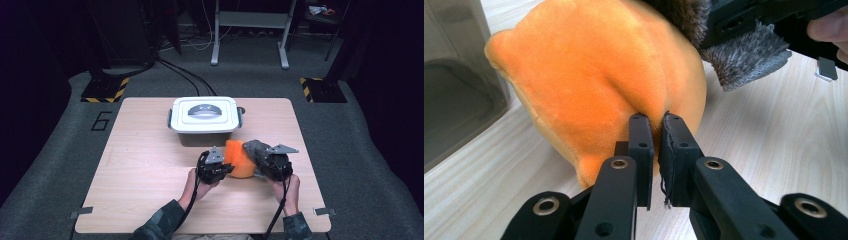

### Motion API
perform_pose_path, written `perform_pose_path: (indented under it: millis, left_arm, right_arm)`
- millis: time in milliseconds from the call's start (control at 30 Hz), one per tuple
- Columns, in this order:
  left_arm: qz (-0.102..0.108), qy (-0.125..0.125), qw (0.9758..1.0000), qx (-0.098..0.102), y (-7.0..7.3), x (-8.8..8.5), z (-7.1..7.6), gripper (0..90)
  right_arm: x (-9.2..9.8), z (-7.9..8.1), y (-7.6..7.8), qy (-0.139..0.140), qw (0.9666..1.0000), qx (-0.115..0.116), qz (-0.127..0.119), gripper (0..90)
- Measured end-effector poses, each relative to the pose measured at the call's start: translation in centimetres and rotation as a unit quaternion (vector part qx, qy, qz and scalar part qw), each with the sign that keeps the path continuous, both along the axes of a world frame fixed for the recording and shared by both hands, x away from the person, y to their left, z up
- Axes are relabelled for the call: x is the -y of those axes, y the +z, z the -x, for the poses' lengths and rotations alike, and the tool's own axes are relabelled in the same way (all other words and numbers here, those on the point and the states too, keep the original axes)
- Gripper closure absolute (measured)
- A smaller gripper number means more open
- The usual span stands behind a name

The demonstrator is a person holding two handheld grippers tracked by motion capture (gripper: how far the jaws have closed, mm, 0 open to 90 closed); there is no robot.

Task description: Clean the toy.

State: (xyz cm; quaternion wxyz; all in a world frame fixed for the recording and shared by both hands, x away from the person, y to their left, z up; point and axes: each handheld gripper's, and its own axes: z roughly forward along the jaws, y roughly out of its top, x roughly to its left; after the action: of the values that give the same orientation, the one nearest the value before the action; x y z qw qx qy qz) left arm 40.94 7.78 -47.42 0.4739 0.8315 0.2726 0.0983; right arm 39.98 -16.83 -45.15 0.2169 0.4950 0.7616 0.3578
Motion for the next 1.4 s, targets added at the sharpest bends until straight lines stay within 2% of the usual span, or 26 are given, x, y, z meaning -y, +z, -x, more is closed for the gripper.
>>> perform_pose_path:
  millis: [267,467,567,667,733,867,1000,1033,1100,1167,1300,1400]
  left_arm:
    - [-0.001,0.001,1.0,-0.002,-0.1,-0.1,-0.1,84.4]
    - [-0.002,0.002,1.0,-0.004,-0.2,-0.2,-0.1,84.4]
    - [-0.002,0.003,1.0,-0.003,-0.3,-0.3,-0.2,84.4]
    - [0.0,0.003,1.0,-0.004,-0.3,-0.3,-0.2,84.4]
    - [0.002,0.004,1.0,-0.005,-0.3,-0.4,-0.2,84.3]
    - [0.001,0.002,1.0,-0.005,-0.2,-0.5,-0.3,84.3]
    - [0.002,0.002,1.0,-0.005,-0.2,-0.5,-0.3,83.8]
    - [0.002,0.003,1.0,-0.004,-0.2,-0.5,-0.3,83.3]
    - [0.006,0.004,1.0,-0.003,-0.3,-0.5,-0.3,83.0]
    - [0.005,0.004,1.0,-0.002,-0.3,-0.5,-0.3,82.5]
    - [0.0,0.004,1.0,0.007,-0.1,-0.7,-0.2,78.7]
    - [-0.014,0.013,0.9997,0.018,0.2,-0.6,0.0,66.3]
  right_arm:
    - [1.6,-0.6,-2.3,-0.023,0.9993,-0.029,-0.008,72.4]
    - [2.3,-1.3,-4.4,-0.044,0.997,-0.062,-0.017,72.3]
    - [2.4,-1.5,-5.1,-0.038,0.9972,-0.062,-0.016,72.3]
    - [2.5,-1.3,-4.7,-0.04,0.997,-0.065,-0.014,72.2]
    - [2.7,-1.0,-4.0,-0.043,0.9974,-0.057,-0.012,72.2]
    - [2.8,0.0,-1.7,-0.04,0.9989,-0.02,-0.013,72.2]
    - [1.7,0.8,0.5,-0.019,0.9995,0.016,-0.017,72.2]
    - [1.3,0.9,0.8,-0.014,0.9996,0.019,-0.018,72.2]
    - [0.6,0.8,0.9,-0.001,0.9997,0.018,-0.015,72.2]
    - [-0.1,0.3,0.3,0.009,0.9999,0.006,-0.007,72.3]
    - [-0.3,-0.2,-0.4,0.006,0.9999,0.002,-0.008,72.4]
    - [-0.2,-0.3,-0.3,0.003,1.0,-0.001,-0.009,72.4]
